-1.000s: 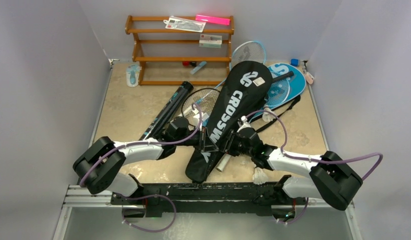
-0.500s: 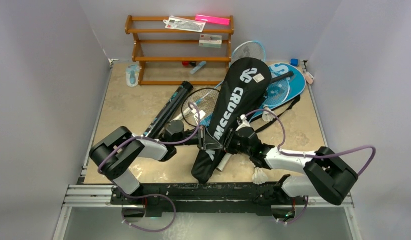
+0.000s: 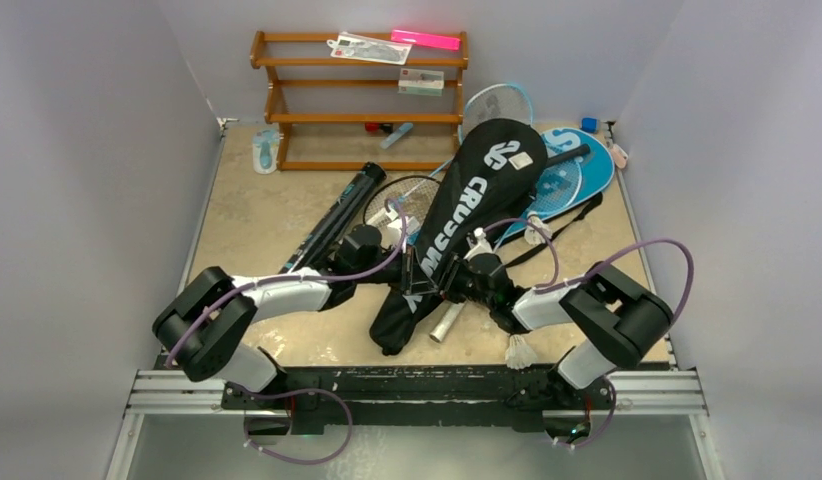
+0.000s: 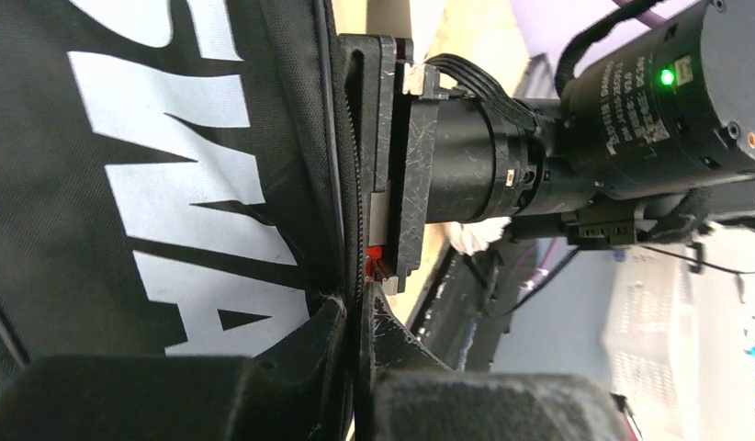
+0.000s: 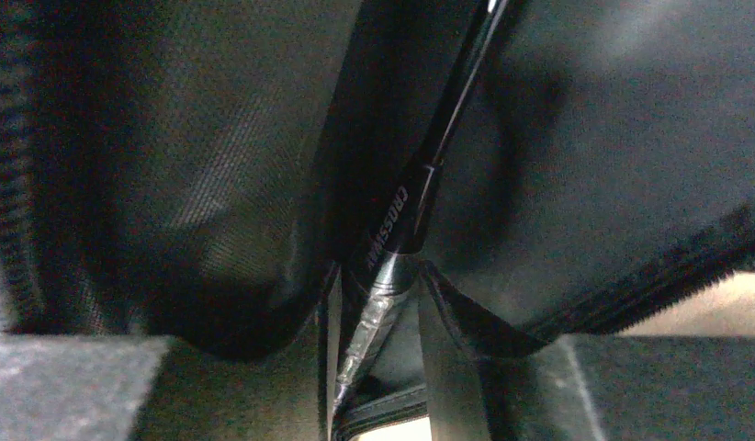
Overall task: Pack up the badminton gear
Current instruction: Place the racket in the racket bag.
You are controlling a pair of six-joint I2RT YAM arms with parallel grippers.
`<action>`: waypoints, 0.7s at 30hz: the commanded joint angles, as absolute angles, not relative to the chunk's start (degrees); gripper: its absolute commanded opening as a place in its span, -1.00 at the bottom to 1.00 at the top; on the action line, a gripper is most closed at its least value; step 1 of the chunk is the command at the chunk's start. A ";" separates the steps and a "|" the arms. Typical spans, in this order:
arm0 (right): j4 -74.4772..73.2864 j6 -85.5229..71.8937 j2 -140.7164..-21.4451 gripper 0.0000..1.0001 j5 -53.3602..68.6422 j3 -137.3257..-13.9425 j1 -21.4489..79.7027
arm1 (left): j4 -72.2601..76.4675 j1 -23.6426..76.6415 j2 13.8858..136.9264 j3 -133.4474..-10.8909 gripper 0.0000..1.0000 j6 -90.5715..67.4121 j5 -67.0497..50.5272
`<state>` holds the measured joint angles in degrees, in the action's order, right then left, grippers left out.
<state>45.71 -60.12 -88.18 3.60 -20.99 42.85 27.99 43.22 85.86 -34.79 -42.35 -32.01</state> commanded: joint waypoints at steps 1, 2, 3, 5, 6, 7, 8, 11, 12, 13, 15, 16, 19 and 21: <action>54.85 -59.20 -90.97 -0.18 2.61 -21.57 42.64 | 7.72 45.23 84.09 -38.43 -1.00 -32.20 -23.14; 53.82 -59.11 -90.45 -0.09 2.28 -21.51 42.69 | 6.51 45.18 84.02 -38.55 -1.00 -31.76 -21.67; 52.19 -58.90 -89.15 0.00 1.86 -21.49 42.65 | 5.49 45.18 84.01 -38.72 -1.00 -31.47 -20.25; 48.89 -58.37 -86.51 0.10 0.44 -21.17 42.72 | 3.46 45.19 84.42 -39.23 -1.00 -30.78 -17.59; 47.23 -58.14 -85.04 0.14 0.16 -20.92 42.72 | 2.38 45.22 84.53 -39.42 -1.00 -30.52 -16.46; 44.98 -57.98 -83.51 0.16 -0.67 -20.80 42.71 | 1.85 45.24 84.74 -39.53 -1.00 -30.30 -15.60; 42.64 -58.04 -82.08 0.16 -0.84 -20.71 42.70 | 1.63 45.25 84.91 -39.60 -1.00 -30.06 -15.04; 37.64 -58.10 -77.96 0.23 -1.82 -20.12 42.67 | 1.37 45.25 85.86 -39.91 -1.00 -29.61 -14.15; 36.18 -58.16 -76.50 0.29 -2.15 -19.91 42.64 | 1.07 45.23 86.21 -40.12 -1.00 -29.50 -13.77; 34.87 -58.18 -75.08 0.31 -2.50 -19.73 42.69 | 0.79 45.18 86.29 -40.28 -1.00 -29.45 -13.14; 31.91 -58.03 -72.44 0.32 -3.37 -19.69 42.69 | 0.51 45.23 86.26 -40.49 -1.00 -29.21 -12.23; 30.70 -57.86 -71.20 0.32 -3.76 -19.69 42.66 | 0.34 45.17 86.12 -40.66 -1.00 -29.10 -11.88; 27.40 -57.27 -68.09 0.19 -5.03 -19.75 42.63 | 0.18 45.18 85.63 -41.35 -1.00 -29.00 -12.63; 25.03 -56.81 -66.24 0.08 -6.00 -20.33 42.63 | 0.09 45.20 85.52 -41.84 -1.00 -29.09 -13.15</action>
<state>30.55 -57.87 -69.43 -2.50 -19.18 42.44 1.78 45.08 86.06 -40.47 -30.59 -14.04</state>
